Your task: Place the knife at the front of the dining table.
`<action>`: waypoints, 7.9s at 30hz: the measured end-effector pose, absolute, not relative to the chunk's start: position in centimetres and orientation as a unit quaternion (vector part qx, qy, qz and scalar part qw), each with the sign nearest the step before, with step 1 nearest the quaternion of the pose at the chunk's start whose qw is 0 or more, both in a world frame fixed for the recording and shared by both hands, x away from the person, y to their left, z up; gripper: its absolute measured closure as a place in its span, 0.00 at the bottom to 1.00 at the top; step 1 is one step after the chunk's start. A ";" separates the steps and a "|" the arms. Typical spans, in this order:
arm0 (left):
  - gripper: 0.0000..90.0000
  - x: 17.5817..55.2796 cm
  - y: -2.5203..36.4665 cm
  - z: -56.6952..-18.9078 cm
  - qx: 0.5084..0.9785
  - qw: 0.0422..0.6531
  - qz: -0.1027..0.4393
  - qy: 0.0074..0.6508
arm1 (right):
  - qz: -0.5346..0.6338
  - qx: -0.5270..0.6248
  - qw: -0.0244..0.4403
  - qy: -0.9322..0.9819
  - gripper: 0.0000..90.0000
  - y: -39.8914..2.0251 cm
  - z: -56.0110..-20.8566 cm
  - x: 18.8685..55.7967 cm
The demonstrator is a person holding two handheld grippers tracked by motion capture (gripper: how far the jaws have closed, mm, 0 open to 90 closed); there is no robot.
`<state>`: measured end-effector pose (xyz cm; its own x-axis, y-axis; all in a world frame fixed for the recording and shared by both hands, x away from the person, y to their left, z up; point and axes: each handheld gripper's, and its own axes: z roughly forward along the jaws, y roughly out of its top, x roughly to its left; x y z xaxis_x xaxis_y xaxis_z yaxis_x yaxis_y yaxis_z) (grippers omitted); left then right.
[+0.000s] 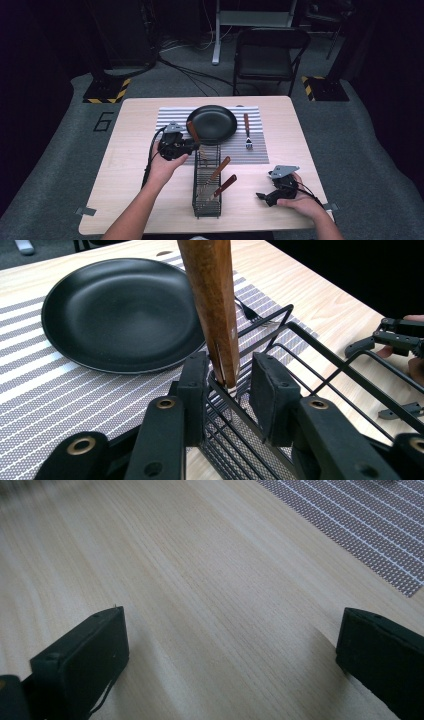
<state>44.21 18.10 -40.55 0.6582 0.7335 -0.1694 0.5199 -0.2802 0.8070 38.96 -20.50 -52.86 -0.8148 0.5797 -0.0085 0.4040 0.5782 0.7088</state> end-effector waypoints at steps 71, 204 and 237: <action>0.89 42.2 18.6 -31.1 0.788 0.476 0.162 0.355 | 0.364 0.279 0.120 0.880 0.00 -20.5 -52.9 39.0; 0.89 52.9 28.5 -45.0 0.667 0.432 0.163 0.585 | 0.366 0.282 0.120 0.879 0.00 -20.5 -52.9 38.9; 0.89 56.0 28.1 -47.5 0.650 0.425 0.123 0.617 | 0.366 0.283 0.119 0.878 0.00 -20.5 -52.9 38.9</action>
<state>56.00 28.11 -47.51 0.2074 0.9080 -0.3641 0.6981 0.1234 0.7053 38.95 -20.47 -52.86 -0.8114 0.5845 -0.0024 0.4097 0.5716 0.7110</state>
